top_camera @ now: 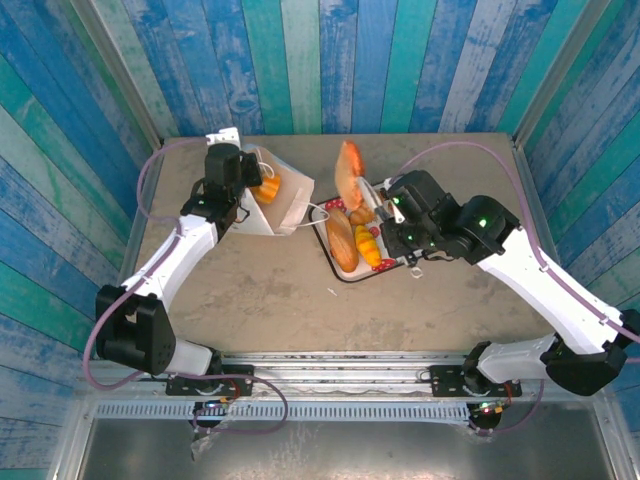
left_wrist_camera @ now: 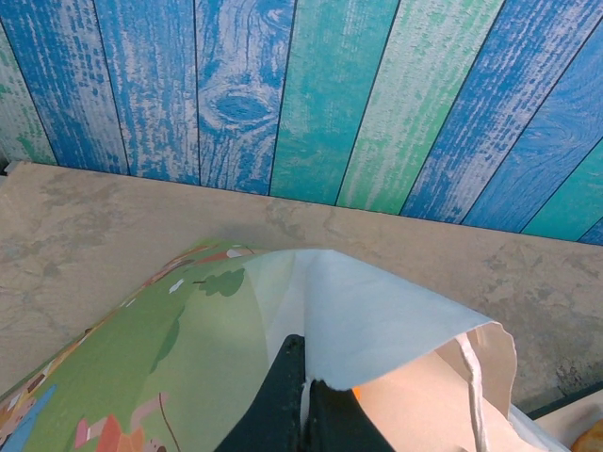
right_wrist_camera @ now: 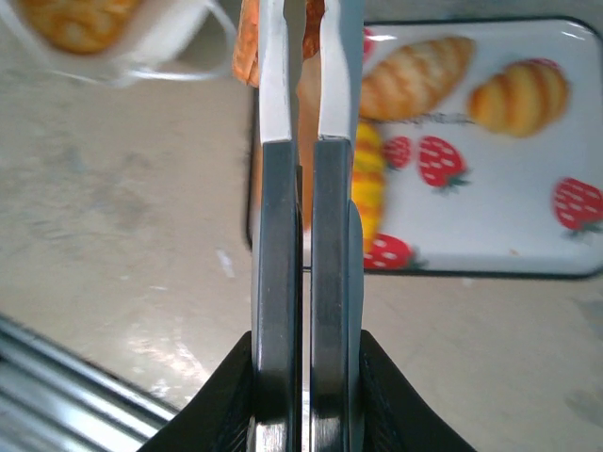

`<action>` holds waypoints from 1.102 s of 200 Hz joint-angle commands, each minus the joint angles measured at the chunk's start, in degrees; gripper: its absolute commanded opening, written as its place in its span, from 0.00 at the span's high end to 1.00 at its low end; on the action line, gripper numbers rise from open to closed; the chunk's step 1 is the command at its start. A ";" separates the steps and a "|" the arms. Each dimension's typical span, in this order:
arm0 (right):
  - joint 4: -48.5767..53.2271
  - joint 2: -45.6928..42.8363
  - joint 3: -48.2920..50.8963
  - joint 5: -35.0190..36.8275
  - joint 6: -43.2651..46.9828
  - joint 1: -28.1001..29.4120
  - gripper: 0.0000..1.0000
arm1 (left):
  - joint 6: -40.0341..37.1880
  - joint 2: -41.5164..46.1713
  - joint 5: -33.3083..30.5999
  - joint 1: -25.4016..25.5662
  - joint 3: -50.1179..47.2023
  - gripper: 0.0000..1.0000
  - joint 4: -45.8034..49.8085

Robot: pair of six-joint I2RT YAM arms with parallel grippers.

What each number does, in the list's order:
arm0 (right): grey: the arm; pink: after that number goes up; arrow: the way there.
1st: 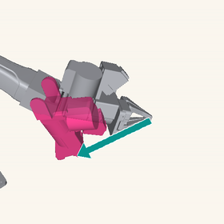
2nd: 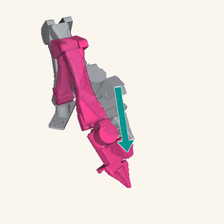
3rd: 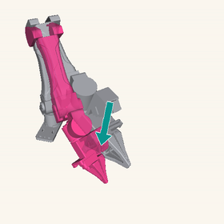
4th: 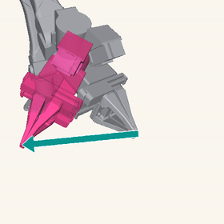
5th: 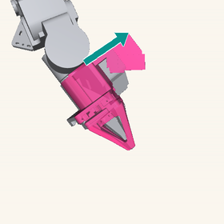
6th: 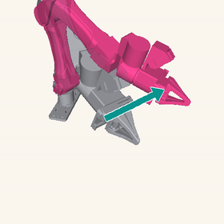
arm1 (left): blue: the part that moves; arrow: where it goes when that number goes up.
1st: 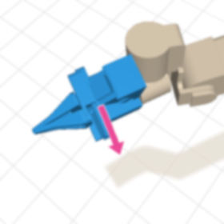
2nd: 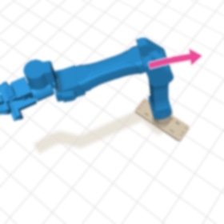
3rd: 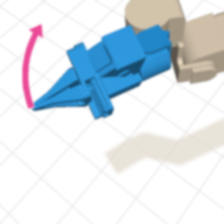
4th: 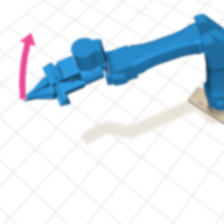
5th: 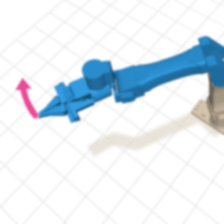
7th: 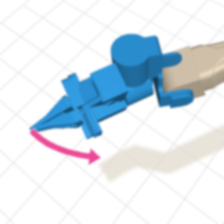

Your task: Take the fake bread out of the paper bag

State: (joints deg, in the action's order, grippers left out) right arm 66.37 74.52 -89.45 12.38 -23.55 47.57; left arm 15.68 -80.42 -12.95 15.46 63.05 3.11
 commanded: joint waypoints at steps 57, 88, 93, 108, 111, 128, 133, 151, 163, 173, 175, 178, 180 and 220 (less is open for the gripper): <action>9.08 1.08 7.01 15.02 -4.11 -9.09 0.99 | 1.06 0.52 1.91 -0.26 0.76 0.96 -1.14; 9.55 3.78 9.04 18.43 -4.21 -11.17 0.99 | 1.29 0.72 2.42 -0.26 0.50 0.96 -1.38; 9.57 4.44 9.34 18.88 -4.18 -11.42 0.99 | 1.30 0.72 2.48 -0.25 0.42 0.96 -1.44; 9.63 6.56 9.88 19.71 -3.55 -11.94 0.99 | 1.40 0.79 2.58 -0.26 0.25 0.96 -1.61; 9.65 7.08 9.85 19.85 -3.44 -12.10 0.99 | 1.37 0.84 2.61 -0.26 0.19 0.96 -1.60; 10.72 9.98 9.61 20.78 -3.47 -12.85 1.00 | 1.50 0.88 2.82 -0.26 -0.03 0.96 -1.79; 11.07 10.79 9.47 20.86 -3.51 -12.85 0.99 | 1.47 0.88 2.83 -0.26 -0.03 0.96 -1.80; 11.45 13.09 9.46 21.92 -3.36 -14.21 1.00 | 1.48 0.99 2.83 -0.26 -0.19 0.96 -1.79; 11.70 14.37 9.56 22.63 -3.14 -14.66 0.99 | 1.46 0.98 2.80 -0.26 -0.29 0.96 -1.76; 11.98 15.43 9.56 23.17 -3.08 -14.66 1.00 | 1.46 1.06 2.78 -0.26 -0.39 0.96 -1.88; 12.02 15.58 9.62 23.36 -3.08 -14.73 0.99 | 1.46 1.06 2.76 -0.21 -0.38 0.96 -1.95; 12.03 15.85 9.57 23.55 -3.06 -14.75 0.99 | 1.52 1.10 2.74 -0.21 -0.38 0.96 -1.93; 12.18 16.08 9.62 23.72 -3.07 -14.71 0.99 | 1.56 1.11 2.75 -0.25 -0.38 0.96 -1.96; 13.15 19.19 9.27 24.11 -3.08 -14.79 0.99 | 1.57 1.01 2.83 -0.22 -0.62 0.96 -2.06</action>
State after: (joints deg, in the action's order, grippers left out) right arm 77.28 92.60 -79.94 33.52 -26.09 32.82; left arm 16.60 -80.40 -10.39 15.46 62.92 3.09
